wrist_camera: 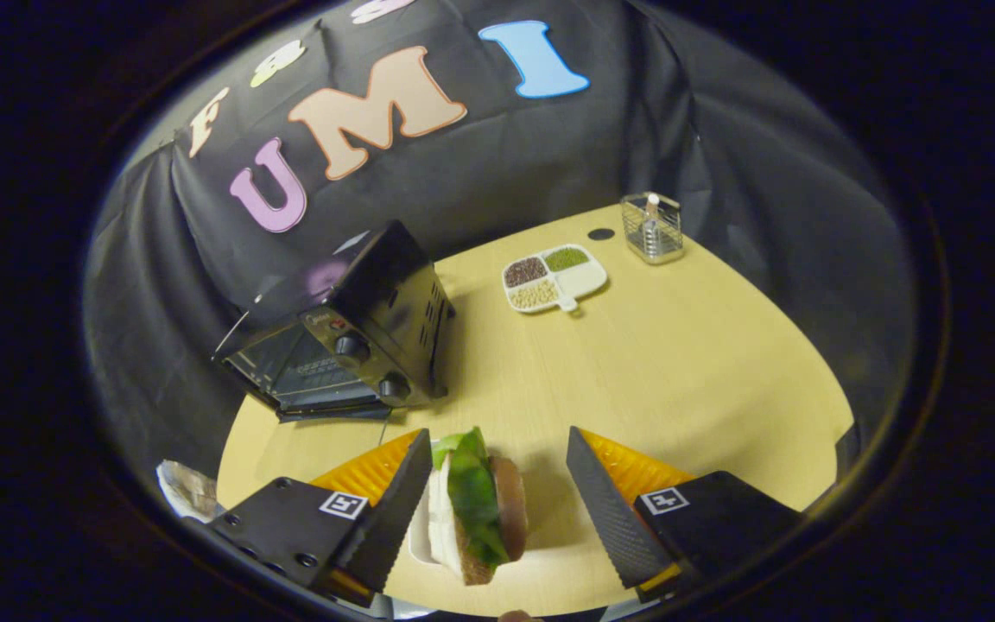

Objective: Open the toaster oven, put the food inside, and close the toaster oven door.

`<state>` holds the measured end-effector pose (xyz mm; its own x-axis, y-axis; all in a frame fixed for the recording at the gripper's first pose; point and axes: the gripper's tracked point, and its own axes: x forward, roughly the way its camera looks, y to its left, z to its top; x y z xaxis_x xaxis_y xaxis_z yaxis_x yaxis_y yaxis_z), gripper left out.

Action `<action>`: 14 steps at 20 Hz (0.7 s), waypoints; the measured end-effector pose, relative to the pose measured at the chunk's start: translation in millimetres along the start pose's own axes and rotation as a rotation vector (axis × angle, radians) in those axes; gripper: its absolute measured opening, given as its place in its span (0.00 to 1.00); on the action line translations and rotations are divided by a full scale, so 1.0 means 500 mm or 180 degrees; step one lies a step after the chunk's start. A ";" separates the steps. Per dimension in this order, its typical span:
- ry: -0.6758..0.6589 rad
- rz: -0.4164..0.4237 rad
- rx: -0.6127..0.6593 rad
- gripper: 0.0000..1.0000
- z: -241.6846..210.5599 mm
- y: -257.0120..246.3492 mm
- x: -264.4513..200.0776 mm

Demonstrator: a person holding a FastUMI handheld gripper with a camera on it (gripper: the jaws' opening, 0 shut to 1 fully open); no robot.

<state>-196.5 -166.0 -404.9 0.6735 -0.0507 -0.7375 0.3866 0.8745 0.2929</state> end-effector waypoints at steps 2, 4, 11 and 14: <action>0.0077 0.0013 0.0047 0.98 -0.033 0.001 0.003; 0.0147 0.0026 0.0097 0.98 -0.057 0.004 0.003; 0.0331 0.0094 0.0153 0.80 -0.104 0.022 0.009; 0.0382 0.0156 0.0196 0.66 -0.105 0.036 0.010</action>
<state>-219.5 -125.3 -435.2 0.6137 0.0528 -0.7878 0.3954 0.8431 0.3645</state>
